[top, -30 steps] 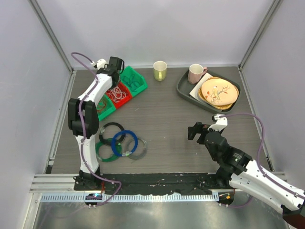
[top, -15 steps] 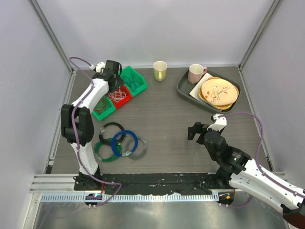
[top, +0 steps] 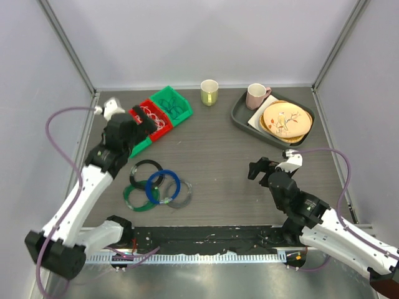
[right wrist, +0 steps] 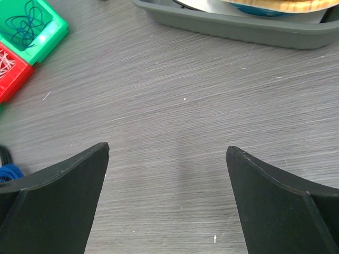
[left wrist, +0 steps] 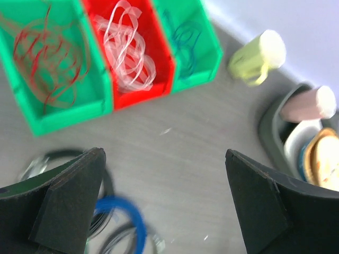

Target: Untangle the cables

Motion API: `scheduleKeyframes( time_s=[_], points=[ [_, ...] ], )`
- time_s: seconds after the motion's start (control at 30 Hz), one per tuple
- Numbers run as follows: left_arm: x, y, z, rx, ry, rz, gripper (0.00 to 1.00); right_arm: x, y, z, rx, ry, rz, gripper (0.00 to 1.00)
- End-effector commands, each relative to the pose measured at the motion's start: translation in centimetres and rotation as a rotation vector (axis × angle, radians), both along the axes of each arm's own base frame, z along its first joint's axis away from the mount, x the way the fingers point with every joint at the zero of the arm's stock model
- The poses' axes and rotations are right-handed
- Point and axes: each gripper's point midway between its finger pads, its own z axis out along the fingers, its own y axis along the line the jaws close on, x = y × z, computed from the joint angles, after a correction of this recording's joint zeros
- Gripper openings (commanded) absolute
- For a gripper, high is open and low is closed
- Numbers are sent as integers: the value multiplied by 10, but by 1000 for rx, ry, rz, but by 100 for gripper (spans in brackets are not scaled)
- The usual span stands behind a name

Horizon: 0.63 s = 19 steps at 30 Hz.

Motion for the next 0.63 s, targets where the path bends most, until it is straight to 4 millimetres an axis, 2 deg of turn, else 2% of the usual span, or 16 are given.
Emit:
scheduleKeyframes(
  time_s=[0.0,0.03,0.1,0.13,0.23,0.33,0.37,0.5,0.6],
  points=[
    [-41,11,-69,-10,41,5,100,8,-11,17,58,-48,-119,98],
    [-57,17,-91,-12,51,11,100,9,-15,15,52,-51,-145,98],
    [-68,22,-110,-17,61,20,100,10,-20,10,49,-54,-180,98],
    [-77,26,-129,-9,84,26,100,10,-22,8,58,-55,-198,98],
    [-89,33,-138,11,68,19,100,11,-29,4,65,-61,-248,98],
    [-100,39,-137,7,50,34,100,12,-32,0,50,-66,-270,98],
    [-101,38,-128,-9,9,26,100,12,-34,-2,36,-64,-275,98],
    [-106,38,-121,-30,-35,15,100,11,-33,-5,29,-58,-261,98],
    [-108,38,-123,-36,-35,11,100,11,-31,-3,37,-67,-253,98]
  ],
)
